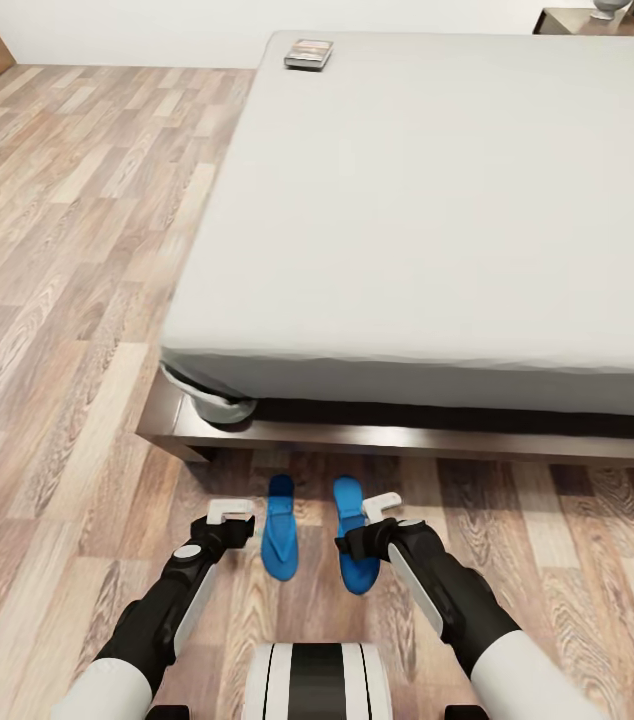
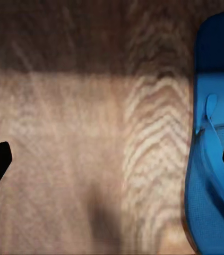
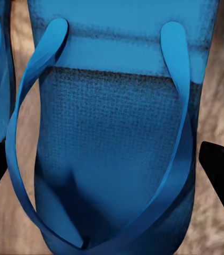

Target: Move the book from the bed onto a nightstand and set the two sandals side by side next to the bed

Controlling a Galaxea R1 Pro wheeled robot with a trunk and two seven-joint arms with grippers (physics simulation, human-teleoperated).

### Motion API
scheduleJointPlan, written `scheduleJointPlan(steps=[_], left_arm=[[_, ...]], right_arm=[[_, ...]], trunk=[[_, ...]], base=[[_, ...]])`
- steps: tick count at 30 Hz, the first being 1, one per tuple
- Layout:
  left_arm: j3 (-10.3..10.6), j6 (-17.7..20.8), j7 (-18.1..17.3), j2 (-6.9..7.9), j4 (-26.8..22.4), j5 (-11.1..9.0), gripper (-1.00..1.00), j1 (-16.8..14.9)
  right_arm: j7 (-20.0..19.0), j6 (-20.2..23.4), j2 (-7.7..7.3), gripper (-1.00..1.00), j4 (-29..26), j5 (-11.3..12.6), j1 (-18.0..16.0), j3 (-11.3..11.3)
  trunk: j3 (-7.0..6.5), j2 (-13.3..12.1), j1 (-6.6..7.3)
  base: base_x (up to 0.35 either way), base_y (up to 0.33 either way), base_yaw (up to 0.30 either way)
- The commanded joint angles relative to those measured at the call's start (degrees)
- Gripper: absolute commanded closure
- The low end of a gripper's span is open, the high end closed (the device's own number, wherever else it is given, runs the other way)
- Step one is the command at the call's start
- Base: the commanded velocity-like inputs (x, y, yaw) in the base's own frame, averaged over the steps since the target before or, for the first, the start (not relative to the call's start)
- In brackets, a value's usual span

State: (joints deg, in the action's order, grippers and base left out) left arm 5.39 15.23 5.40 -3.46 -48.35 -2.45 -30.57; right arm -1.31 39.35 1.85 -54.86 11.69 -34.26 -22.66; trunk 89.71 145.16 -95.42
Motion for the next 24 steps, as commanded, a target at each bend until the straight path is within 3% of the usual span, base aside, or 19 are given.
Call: scheduleJointPlan(steps=[1, 24], left_arm=[[0.18, 0.29, 0.40, 0.03, -0.07, -0.27, -1.00, -0.01], [0.23, 0.03, 0.50, 0.03, -0.07, -0.18, -1.00, -0.01]], right_arm=[[-0.10, 0.28, 0.00, 1.00, -0.07, 0.00, 0.00, 0.00], [-0.10, 0.28, 0.00, 1.00, -0.07, -0.05, -0.02, -0.01]], trunk=[[0.03, 0.01, 0.01], [0.03, 0.01, 0.01]], base=[[0.000, 0.238, 0.000], [0.016, 0.121, 0.000]])
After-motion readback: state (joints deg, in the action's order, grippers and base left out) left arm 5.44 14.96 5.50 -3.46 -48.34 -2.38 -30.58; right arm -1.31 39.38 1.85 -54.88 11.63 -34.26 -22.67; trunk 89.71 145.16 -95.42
